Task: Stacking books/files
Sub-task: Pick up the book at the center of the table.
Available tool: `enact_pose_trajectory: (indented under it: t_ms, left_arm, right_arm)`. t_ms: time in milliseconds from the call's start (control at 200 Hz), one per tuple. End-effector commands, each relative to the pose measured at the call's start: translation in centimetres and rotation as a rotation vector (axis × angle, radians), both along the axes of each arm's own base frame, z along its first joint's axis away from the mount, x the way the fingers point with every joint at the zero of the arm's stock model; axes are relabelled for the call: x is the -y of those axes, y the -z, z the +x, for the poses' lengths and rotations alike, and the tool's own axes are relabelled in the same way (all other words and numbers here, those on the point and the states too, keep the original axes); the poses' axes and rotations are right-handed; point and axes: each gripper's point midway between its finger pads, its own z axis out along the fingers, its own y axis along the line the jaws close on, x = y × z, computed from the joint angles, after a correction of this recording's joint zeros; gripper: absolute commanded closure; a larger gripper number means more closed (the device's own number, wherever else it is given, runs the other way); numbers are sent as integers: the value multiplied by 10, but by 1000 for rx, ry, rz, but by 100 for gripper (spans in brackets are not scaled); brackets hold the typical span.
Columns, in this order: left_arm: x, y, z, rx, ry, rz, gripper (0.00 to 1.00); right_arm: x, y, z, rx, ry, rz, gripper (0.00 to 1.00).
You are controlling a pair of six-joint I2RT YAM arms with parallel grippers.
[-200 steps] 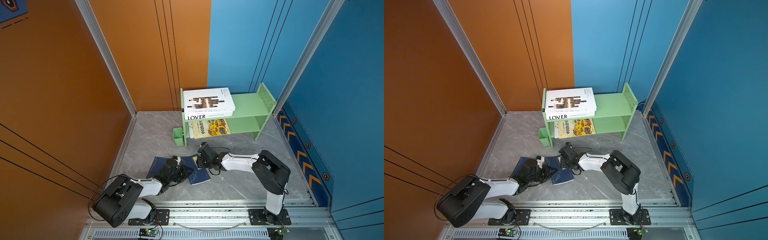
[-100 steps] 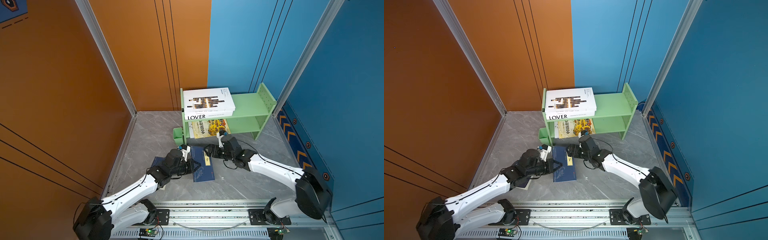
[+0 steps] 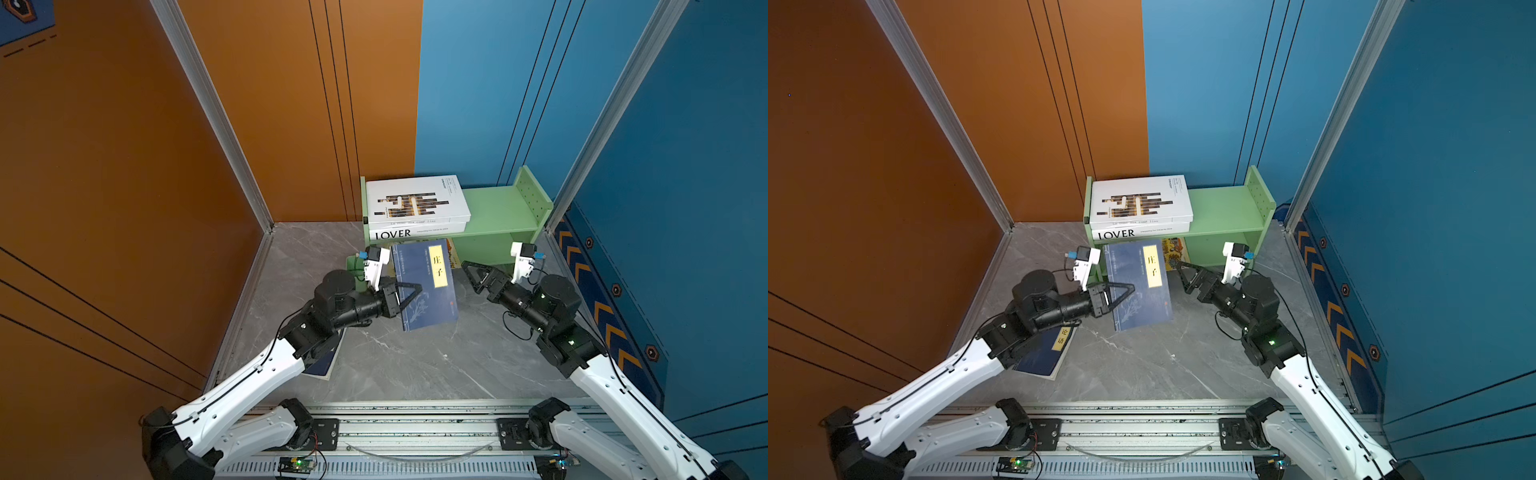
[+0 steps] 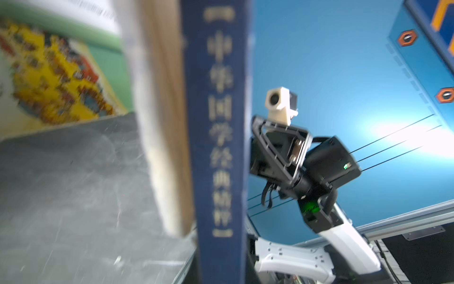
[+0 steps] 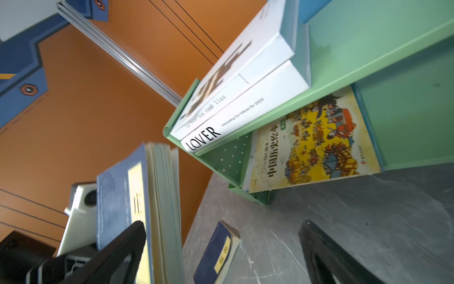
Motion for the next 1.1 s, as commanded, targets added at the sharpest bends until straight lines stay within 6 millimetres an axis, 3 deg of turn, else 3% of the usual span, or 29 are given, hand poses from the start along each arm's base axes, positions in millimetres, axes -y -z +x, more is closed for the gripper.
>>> enact_pose_trajectory:
  t_ms: [0,65,165,300,446,681,851,991,1092]
  left_arm:
    - [2,-90,6,225,-11,-200,100]
    - [0,-120,7,285,-10,-284,100]
    - [-2,-148,14,333,-36,-351,100]
    - [-16,-166,32,366,-134,-430,100]
    - [-29,-179,43,392,-199,-541,100]
    - [-25,-180,64,333,-174,-664,100]
    - [-18,-169,72,289,-134,-739,100]
    - [-11,-159,77,252,-115,-764,100]
    - [-9,-156,79,239,-107,-781,100]
  right_arm:
    - [-1,-31,-10,77,-48,76,0]
    - [-6,-46,-14,110,-89,116,0]
    - [-7,-66,-23,180,-116,189,0]
    - [-11,-87,-35,249,-165,236,0]
    - [-29,-104,-46,300,-245,265,0]
    - [-61,-118,-50,346,-294,259,0]
    - [-70,-121,-32,338,-243,245,6]
    - [-70,-117,-7,294,-168,255,28]
    - [-71,-118,2,277,-150,292,34]
